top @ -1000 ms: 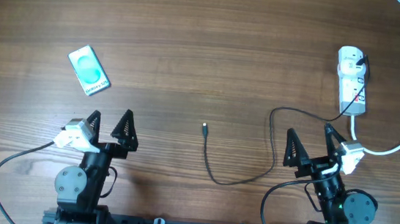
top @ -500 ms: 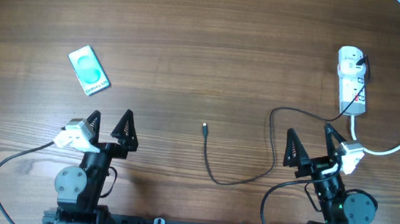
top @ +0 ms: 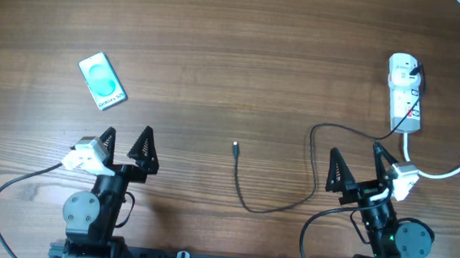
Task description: Plug charger to phone and switch on socket
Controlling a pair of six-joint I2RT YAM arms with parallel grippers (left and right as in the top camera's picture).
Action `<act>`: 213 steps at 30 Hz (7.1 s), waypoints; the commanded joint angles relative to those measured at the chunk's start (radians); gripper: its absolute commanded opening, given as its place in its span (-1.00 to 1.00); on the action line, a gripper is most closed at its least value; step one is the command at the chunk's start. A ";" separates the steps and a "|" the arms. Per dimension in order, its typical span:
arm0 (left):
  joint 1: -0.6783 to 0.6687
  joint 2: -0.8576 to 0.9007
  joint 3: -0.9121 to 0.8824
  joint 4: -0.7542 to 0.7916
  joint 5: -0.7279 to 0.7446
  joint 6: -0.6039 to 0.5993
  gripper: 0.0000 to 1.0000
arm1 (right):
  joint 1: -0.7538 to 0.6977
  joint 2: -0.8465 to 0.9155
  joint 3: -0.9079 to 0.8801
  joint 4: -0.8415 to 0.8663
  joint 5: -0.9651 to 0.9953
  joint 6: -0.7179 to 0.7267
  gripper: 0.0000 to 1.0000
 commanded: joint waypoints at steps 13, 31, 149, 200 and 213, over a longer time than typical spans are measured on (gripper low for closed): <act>-0.007 -0.011 0.001 0.045 0.243 -0.010 1.00 | 0.004 -0.016 -0.002 0.002 0.014 0.013 1.00; -0.007 0.636 0.694 -0.335 0.169 0.103 1.00 | 0.004 -0.016 -0.002 0.002 0.014 0.013 0.99; 0.132 2.045 1.245 -0.447 -0.327 0.029 0.91 | 0.004 -0.016 -0.002 0.002 0.014 0.013 1.00; 0.098 2.044 1.384 -0.642 -0.311 0.021 0.07 | 0.004 -0.016 -0.002 0.002 0.014 0.013 0.99; -0.111 2.044 1.508 -0.689 -0.208 -0.035 0.03 | 0.004 -0.016 -0.002 0.002 0.014 0.013 1.00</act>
